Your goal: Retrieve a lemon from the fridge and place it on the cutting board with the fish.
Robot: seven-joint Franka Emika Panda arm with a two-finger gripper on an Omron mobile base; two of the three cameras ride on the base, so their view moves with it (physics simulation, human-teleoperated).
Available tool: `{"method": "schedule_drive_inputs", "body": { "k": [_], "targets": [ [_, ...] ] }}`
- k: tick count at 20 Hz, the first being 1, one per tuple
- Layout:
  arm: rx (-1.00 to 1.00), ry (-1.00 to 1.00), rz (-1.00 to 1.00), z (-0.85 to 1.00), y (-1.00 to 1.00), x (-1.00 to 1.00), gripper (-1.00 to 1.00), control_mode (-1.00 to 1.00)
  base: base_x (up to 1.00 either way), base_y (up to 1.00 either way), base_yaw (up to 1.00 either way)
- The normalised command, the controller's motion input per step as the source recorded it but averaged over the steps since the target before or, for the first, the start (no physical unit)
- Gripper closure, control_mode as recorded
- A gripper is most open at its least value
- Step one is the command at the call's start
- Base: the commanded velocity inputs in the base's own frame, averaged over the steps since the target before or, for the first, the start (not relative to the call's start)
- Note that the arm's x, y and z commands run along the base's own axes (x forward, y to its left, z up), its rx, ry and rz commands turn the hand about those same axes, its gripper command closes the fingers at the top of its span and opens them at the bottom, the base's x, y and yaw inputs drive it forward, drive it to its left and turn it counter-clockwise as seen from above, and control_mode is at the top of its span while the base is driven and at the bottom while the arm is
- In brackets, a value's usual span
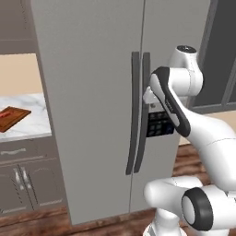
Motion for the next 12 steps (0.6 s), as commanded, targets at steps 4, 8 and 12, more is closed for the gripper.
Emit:
{"method": "schedule_drive_inputs", "body": {
  "k": [4, 8, 12],
  "targets": [
    [0.00, 0.00, 0.00, 0.00, 0.00, 0.00, -1.00, 1.00, -0.51, 0.00, 0.00],
    [0.00, 0.00, 0.00, 0.00, 0.00, 0.00, -1.00, 1.00, -0.17, 0.00, 0.00],
    [0.00, 0.00, 0.00, -0.01, -0.02, 0.00, -1.00, -1.00, 0.00, 0.00, 0.00]
  ]
}}
